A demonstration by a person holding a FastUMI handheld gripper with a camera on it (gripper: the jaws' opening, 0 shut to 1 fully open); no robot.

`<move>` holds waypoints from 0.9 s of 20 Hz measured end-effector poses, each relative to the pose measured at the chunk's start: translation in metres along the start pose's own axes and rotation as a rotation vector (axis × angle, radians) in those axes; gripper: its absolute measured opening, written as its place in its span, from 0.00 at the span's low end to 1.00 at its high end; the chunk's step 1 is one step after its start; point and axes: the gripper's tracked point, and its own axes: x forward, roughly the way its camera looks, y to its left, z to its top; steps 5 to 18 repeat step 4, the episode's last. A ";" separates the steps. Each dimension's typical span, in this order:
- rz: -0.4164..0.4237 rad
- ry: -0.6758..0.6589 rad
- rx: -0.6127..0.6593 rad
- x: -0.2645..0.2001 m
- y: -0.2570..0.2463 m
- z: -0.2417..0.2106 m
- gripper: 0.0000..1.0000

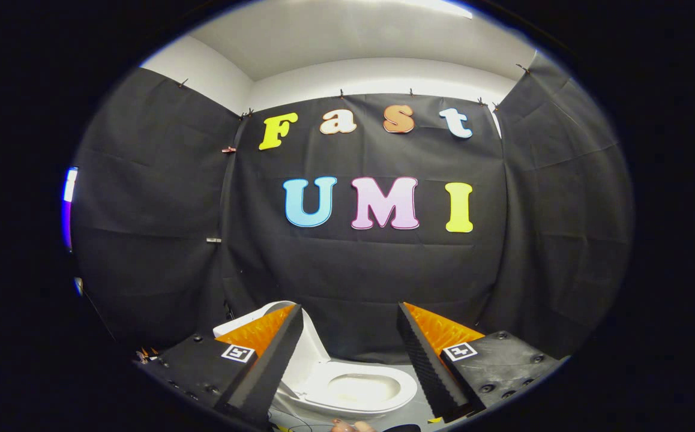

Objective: Open the toilet lid.

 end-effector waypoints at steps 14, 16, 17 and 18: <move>-0.003 0.005 0.001 0.001 0.001 -0.003 0.98; -0.003 0.005 0.001 0.001 0.001 -0.003 0.98; -0.003 0.005 0.001 0.001 0.001 -0.003 0.98; -0.003 0.005 0.001 0.001 0.001 -0.003 0.98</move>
